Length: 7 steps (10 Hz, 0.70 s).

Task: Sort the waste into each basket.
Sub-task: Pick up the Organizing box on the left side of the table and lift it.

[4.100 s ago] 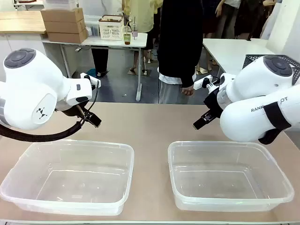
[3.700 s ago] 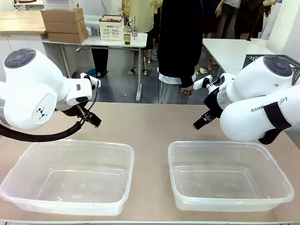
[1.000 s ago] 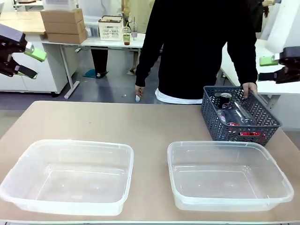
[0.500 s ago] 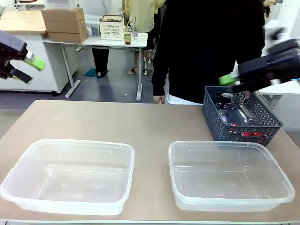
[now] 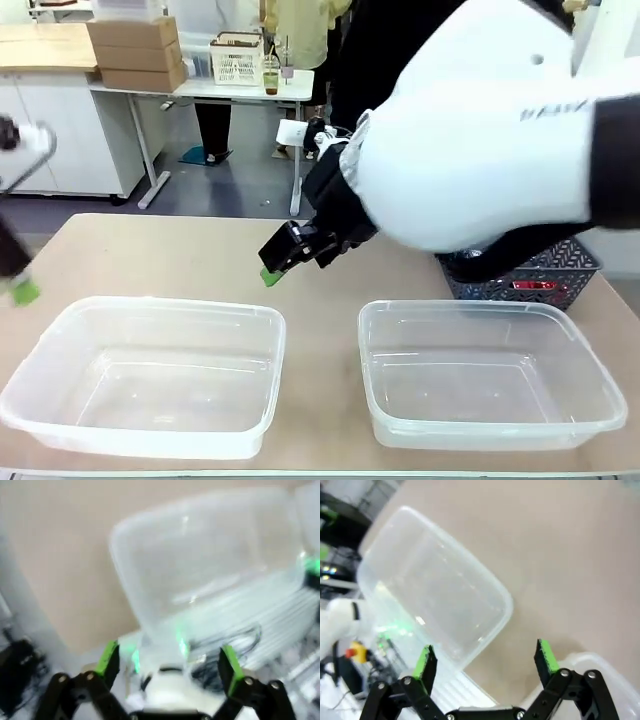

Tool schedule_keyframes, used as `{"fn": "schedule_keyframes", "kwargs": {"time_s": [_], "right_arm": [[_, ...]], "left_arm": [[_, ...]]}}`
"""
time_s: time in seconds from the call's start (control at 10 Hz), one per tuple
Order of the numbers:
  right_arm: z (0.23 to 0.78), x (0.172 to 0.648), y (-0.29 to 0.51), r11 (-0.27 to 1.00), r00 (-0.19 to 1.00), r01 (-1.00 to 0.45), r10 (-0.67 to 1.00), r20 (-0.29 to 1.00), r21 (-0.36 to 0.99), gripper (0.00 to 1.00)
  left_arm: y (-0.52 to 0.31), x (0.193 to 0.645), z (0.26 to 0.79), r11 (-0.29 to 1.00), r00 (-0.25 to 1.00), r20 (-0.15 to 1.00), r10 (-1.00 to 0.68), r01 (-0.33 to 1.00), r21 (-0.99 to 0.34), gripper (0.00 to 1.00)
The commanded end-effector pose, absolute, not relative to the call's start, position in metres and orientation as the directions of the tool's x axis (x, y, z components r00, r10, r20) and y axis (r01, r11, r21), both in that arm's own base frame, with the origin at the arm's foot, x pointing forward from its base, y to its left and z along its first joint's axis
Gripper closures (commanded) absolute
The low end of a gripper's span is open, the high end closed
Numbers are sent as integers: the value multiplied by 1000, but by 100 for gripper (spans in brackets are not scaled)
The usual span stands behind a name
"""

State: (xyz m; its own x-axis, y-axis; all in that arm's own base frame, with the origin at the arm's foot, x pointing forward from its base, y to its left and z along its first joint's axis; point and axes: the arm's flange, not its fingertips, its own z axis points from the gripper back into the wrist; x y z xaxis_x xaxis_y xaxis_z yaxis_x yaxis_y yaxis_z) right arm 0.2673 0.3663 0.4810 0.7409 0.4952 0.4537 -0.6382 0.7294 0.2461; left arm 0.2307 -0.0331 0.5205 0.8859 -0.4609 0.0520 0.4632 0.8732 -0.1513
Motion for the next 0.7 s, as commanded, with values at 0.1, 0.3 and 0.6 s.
{"fn": "schedule_keyframes", "kwargs": {"time_s": [0.1,0.3,0.6], "right_arm": [[491,262,355,724,771,-614,462,439,315,0],[491,262,355,724,771,-614,462,439,315,0],[467,250,397,841,855,-507,463,235,186,0]], "left_arm": [[-30,248,534,899,918,177,-355,387,-204,0],[-30,248,534,899,918,177,-355,387,-204,0],[-38,252,482,887,902,163,-399,425,-183,0]]}}
